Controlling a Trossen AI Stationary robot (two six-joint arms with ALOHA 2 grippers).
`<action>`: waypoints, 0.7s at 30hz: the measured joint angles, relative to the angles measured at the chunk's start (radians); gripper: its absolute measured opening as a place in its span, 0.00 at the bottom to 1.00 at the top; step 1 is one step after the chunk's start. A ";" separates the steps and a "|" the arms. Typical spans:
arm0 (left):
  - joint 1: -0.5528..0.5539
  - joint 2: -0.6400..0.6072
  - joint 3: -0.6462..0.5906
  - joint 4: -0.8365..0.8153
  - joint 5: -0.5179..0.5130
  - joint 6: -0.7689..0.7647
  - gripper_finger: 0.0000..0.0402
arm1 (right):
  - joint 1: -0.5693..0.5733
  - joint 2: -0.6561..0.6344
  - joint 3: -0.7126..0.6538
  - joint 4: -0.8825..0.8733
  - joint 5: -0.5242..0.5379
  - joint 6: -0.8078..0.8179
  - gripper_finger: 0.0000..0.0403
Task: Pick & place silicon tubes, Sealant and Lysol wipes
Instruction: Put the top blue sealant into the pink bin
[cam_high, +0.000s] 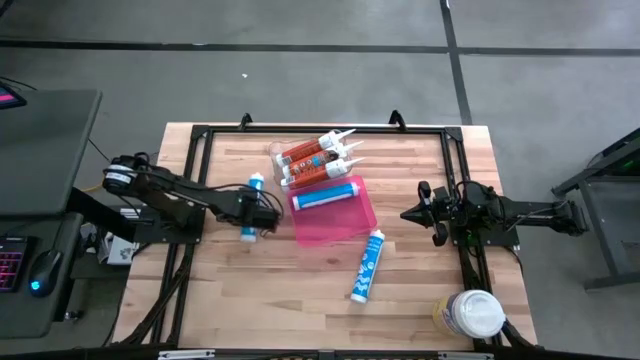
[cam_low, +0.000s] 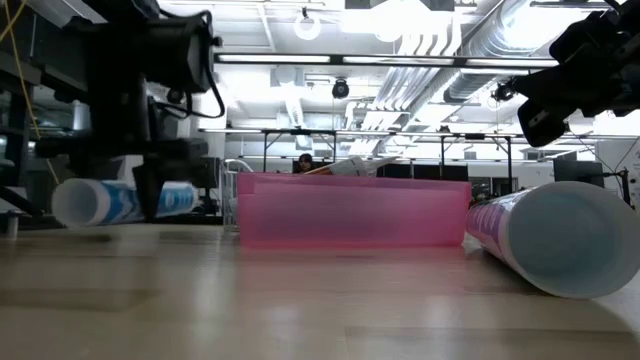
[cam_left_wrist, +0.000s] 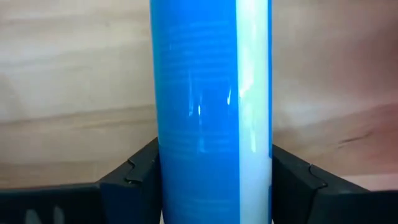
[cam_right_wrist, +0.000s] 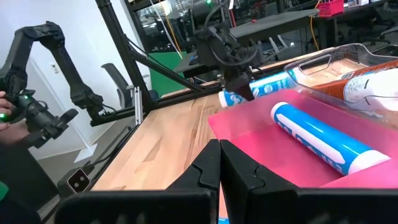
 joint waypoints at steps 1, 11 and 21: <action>0.000 -0.013 0.000 -0.001 -0.019 -0.001 0.48 | 0.000 0.000 0.000 -0.001 0.000 0.000 0.00; 0.000 -0.220 0.003 -0.126 -0.234 -0.023 0.48 | 0.000 0.000 0.000 -0.001 0.000 0.000 0.00; -0.071 -0.462 0.004 -0.123 -0.487 0.147 0.48 | 0.000 0.000 0.000 -0.002 0.000 0.000 0.00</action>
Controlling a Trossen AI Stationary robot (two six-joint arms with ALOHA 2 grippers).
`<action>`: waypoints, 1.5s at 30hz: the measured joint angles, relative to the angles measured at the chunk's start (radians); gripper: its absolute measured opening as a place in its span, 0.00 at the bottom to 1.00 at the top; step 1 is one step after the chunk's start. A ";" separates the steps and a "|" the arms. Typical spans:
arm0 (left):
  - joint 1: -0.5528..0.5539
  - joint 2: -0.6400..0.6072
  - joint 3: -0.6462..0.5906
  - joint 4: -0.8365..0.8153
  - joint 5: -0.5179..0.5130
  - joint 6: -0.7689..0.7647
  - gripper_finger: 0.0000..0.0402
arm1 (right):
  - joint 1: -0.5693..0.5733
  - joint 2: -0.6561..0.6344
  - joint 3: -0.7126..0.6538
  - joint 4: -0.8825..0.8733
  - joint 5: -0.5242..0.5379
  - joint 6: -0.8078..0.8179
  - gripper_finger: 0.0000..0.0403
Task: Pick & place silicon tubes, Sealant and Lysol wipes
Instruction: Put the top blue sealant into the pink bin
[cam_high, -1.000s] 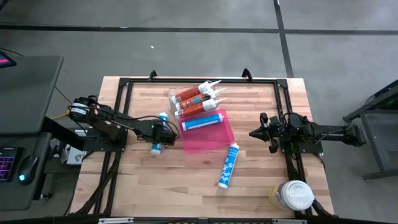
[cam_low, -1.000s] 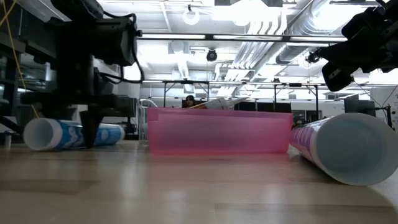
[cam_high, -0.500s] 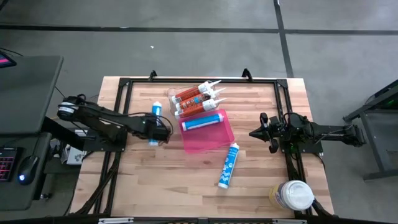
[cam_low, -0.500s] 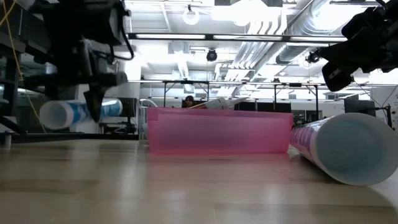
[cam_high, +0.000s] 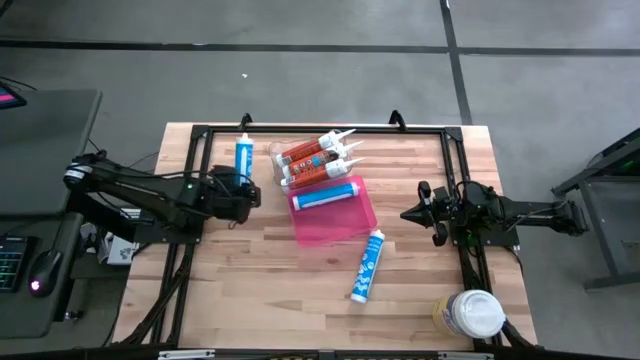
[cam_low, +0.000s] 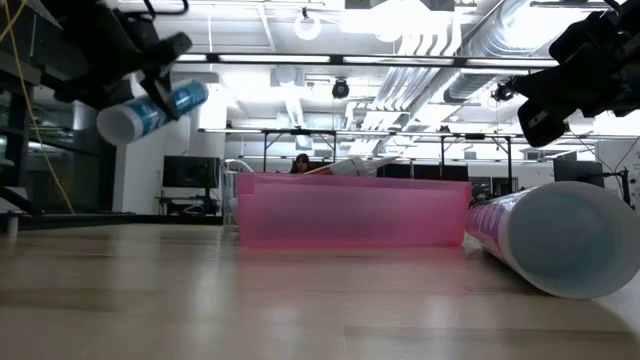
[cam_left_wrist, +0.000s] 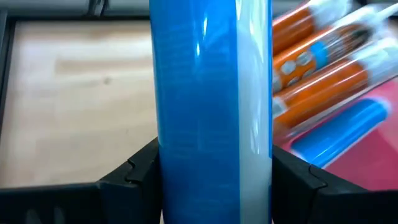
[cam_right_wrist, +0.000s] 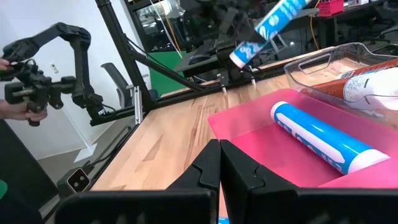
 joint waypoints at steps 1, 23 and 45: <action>-0.012 -0.015 0.000 0.002 -0.021 0.016 0.48 | 0.000 0.000 0.000 0.000 0.000 0.000 0.00; -0.384 -0.118 0.002 0.086 -0.613 -0.043 0.48 | 0.000 0.000 0.000 -0.001 0.000 0.000 0.00; -0.399 -0.036 0.002 0.268 -0.492 0.094 0.48 | 0.000 0.000 0.000 0.001 0.000 0.000 0.00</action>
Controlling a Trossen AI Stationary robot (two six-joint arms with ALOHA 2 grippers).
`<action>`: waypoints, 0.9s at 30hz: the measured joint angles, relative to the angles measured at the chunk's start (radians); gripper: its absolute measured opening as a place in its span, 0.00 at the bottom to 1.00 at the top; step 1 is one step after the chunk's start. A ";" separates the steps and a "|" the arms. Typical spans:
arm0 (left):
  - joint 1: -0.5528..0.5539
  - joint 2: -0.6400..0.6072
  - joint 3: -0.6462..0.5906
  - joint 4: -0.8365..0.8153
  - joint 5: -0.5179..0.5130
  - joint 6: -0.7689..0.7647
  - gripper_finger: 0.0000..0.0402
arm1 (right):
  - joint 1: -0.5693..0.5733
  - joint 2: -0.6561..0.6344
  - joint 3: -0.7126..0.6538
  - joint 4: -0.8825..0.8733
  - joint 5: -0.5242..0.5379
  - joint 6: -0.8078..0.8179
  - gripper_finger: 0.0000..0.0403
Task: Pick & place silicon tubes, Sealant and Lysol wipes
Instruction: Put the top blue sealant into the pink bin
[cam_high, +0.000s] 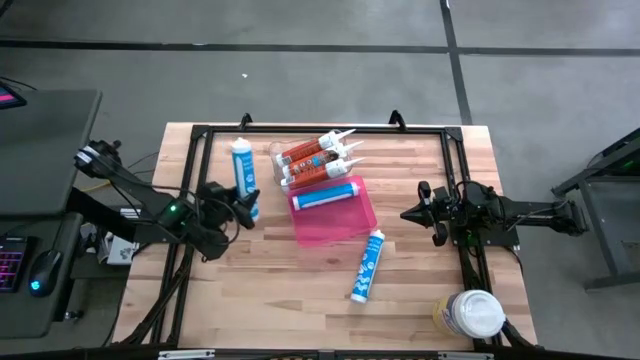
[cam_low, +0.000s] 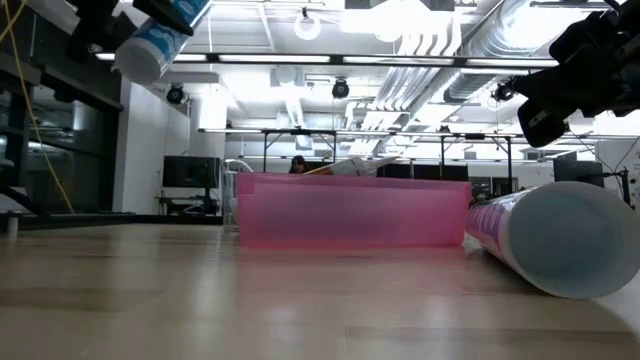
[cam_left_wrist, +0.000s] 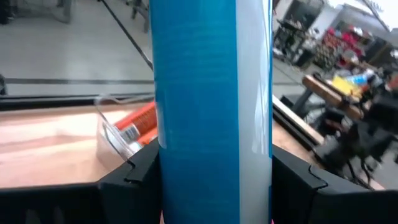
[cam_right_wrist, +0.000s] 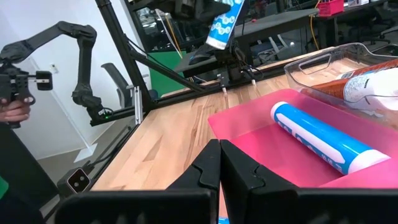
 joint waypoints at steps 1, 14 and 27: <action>0.000 0.010 0.000 0.032 0.013 0.028 0.48 | 0.000 0.000 0.000 0.000 0.000 0.000 0.00; 0.137 0.057 -0.001 0.612 0.382 0.669 0.48 | 0.000 0.000 0.000 0.001 0.000 0.000 0.00; 0.427 0.156 -0.002 0.979 1.085 0.975 0.48 | 0.000 0.000 0.000 -0.001 0.000 0.000 0.00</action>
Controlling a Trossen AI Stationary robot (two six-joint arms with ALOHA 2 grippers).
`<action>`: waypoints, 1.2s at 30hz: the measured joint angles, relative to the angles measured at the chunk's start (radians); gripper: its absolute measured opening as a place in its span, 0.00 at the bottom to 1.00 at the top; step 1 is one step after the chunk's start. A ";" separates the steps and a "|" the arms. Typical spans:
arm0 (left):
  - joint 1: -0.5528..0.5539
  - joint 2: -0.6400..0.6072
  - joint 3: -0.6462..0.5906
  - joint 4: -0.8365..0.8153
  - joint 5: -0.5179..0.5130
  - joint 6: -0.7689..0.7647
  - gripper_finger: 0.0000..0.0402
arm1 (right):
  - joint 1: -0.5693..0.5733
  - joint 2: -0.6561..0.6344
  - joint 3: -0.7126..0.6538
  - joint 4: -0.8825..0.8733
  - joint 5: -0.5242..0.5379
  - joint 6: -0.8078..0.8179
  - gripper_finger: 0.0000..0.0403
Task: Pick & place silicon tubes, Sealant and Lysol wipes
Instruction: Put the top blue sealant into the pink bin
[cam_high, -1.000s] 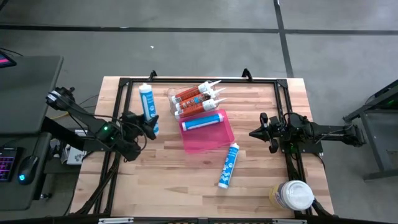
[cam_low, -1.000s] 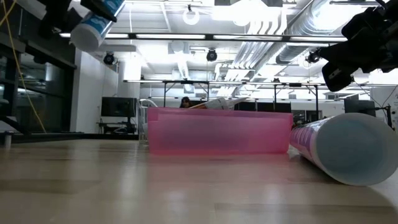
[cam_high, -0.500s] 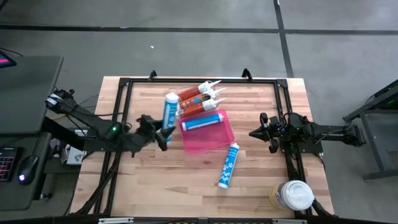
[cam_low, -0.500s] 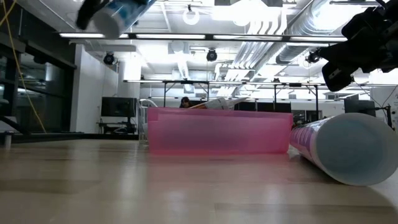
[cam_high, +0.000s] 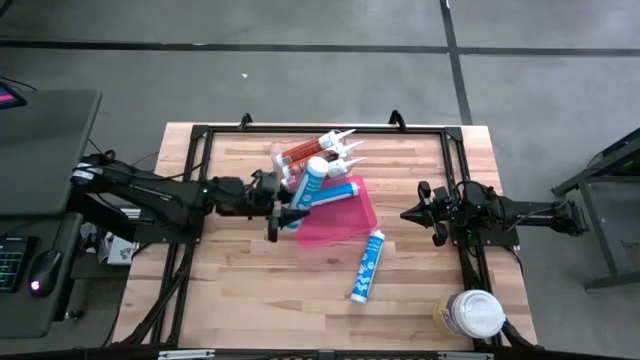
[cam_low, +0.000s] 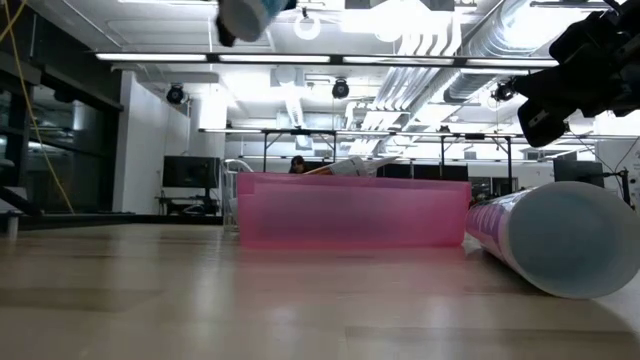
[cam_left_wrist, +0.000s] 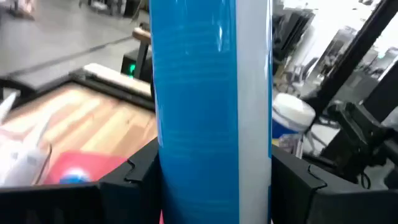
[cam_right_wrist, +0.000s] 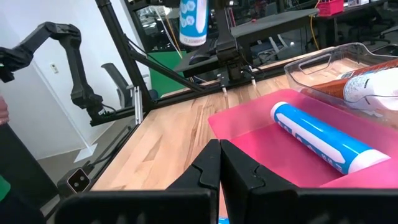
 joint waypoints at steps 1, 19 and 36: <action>0.016 0.014 0.000 0.036 0.019 0.016 0.48 | 0.000 0.000 0.000 -0.001 0.000 0.000 0.00; 0.123 0.126 0.002 0.229 0.235 0.012 0.48 | 0.000 0.006 0.000 0.000 0.000 0.000 0.00; 0.198 0.211 0.244 -0.437 0.247 -0.081 0.48 | 0.000 0.007 0.000 -0.001 0.000 0.000 0.00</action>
